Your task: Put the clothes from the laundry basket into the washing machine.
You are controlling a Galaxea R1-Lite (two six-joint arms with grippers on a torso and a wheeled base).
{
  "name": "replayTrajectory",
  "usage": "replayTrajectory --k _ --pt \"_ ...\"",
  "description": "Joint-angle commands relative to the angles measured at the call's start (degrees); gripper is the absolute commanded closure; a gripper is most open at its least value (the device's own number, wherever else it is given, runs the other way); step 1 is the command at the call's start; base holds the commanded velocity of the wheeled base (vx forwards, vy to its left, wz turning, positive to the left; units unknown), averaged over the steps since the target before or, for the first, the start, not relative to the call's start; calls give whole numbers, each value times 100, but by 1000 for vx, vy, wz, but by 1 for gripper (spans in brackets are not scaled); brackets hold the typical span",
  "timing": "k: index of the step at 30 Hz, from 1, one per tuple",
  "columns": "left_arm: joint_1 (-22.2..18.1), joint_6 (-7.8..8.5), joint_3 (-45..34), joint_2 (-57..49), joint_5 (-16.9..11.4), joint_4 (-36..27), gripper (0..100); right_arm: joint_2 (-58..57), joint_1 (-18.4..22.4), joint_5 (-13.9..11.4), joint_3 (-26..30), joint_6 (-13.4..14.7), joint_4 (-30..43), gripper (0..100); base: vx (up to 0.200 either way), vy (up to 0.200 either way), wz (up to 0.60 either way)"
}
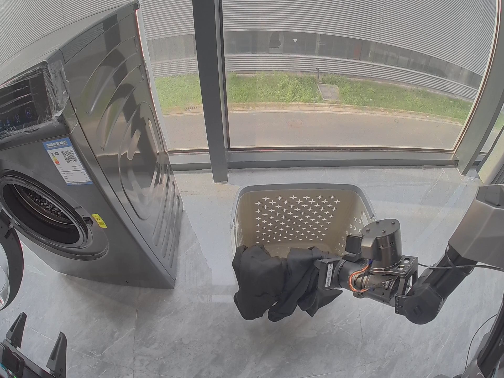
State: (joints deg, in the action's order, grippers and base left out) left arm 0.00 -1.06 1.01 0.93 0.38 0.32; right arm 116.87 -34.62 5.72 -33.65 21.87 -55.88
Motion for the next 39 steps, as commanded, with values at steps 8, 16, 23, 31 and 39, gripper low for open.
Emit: replayTrajectory --k 8,16,23,31,39 --pt "0 1 -92 -93 6 3 0 -1298 -414 70 368 -60 -283 100 0 0 0" --pt "0 1 -92 -93 -3 3 0 -2353 -625 8 622 -183 -309 100 0 0 0" --pt "0 1 -92 -93 -3 3 0 -3109 -598 -211 1009 -438 -608 100 0 0 0" --pt "0 18 -92 -93 -3 3 0 -3171 -528 -537 1167 -1053 -854 100 0 0 0" --pt "0 27 -92 -93 -3 3 0 -3153 -493 -835 1326 -1088 -1171 100 0 0 0"
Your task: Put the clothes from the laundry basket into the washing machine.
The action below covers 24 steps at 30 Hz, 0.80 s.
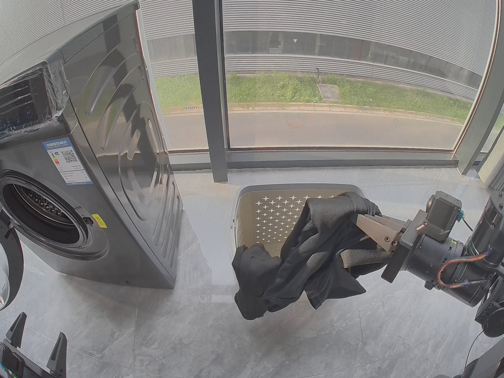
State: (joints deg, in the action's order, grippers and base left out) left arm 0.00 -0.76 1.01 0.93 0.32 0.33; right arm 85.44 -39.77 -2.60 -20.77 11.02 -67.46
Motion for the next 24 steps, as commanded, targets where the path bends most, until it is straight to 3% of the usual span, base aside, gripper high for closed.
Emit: replayTrajectory --k 1,6,9,10,11,12,14,15,16,18,24 --pt "0 5 -92 -93 3 2 0 -10 21 -4 21 -3 -13 100 0 0 0" --pt "0 5 -92 -93 3 2 0 25 39 22 12 -74 -13 100 0 0 0" --pt "0 -4 -92 -93 3 2 0 60 127 198 -32 -91 -13 100 -200 0 0" --pt "0 -4 -92 -93 3 2 0 86 153 383 -41 -109 -13 100 0 0 0" --pt "0 -4 -92 -93 3 2 0 86 153 383 -41 -109 -13 100 0 0 0" --pt "0 -4 -92 -93 3 2 0 86 162 717 -85 -118 5 100 0 0 0" --pt "0 -4 -92 -93 3 2 0 86 162 743 -102 -118 14 100 0 0 0" --pt "0 -4 -92 -93 3 2 0 86 162 1051 -208 -126 75 100 0 0 0" --pt "0 -4 -92 -93 3 2 0 86 162 1139 -234 -126 84 100 0 0 0" --pt "0 5 -92 -93 3 2 0 86 171 1253 -261 -135 93 100 0 0 0" --pt "0 -4 -92 -93 3 2 0 86 180 1464 -322 -135 225 100 0 200 0"
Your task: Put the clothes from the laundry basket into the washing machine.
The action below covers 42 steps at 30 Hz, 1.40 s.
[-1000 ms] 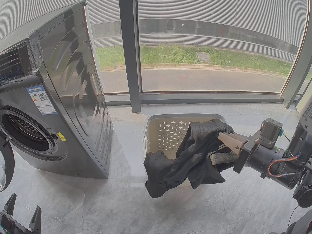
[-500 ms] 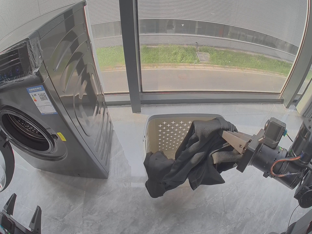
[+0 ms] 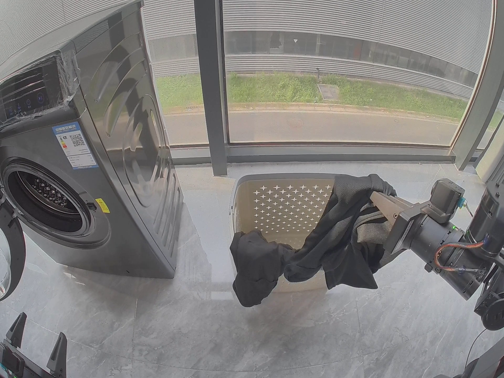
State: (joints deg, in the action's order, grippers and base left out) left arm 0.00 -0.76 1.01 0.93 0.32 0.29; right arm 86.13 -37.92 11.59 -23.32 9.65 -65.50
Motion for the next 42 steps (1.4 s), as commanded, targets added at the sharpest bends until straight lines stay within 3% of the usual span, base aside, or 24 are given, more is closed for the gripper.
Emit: replayTrajectory --k 1,42 --pt "0 -4 -92 -93 3 6 0 18 -13 71 -67 1 29 100 0 200 0" --pt "9 -4 -84 -93 3 -3 0 9 -92 106 -23 19 20 100 0 200 0"
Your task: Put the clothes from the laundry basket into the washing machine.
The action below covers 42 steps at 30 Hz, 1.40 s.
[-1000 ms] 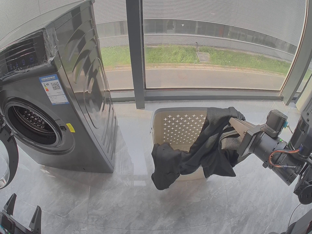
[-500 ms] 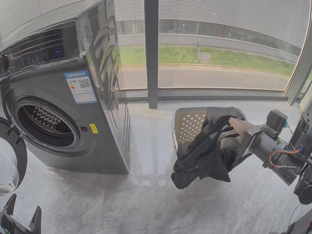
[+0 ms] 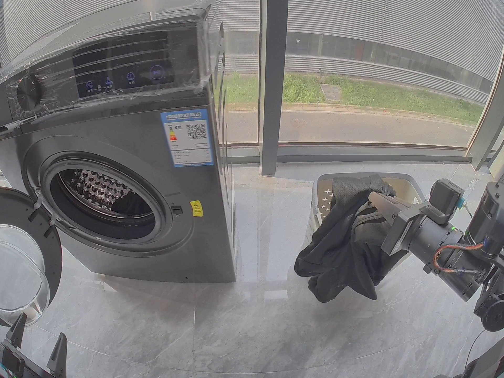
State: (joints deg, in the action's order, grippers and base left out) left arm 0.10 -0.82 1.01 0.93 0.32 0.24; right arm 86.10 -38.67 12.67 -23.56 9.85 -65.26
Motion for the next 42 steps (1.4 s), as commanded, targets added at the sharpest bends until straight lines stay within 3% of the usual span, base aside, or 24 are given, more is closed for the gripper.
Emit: replayTrajectory --k 1,6,12,24,42 --pt "-1 3 -84 -93 3 2 0 12 -18 -1 1 -1 -5 100 0 0 0" --pt "-1 3 -84 -93 3 2 0 21 -18 -10 19 -1 4 100 0 0 0" --pt "-1 3 -84 -93 3 2 0 21 -18 -10 36 -1 4 100 -200 0 0" --pt "-1 3 -84 -93 3 2 0 21 -18 -19 54 8 13 100 0 0 0" --pt "-1 -6 -84 -93 3 2 0 12 -27 -19 89 8 4 100 0 200 0"
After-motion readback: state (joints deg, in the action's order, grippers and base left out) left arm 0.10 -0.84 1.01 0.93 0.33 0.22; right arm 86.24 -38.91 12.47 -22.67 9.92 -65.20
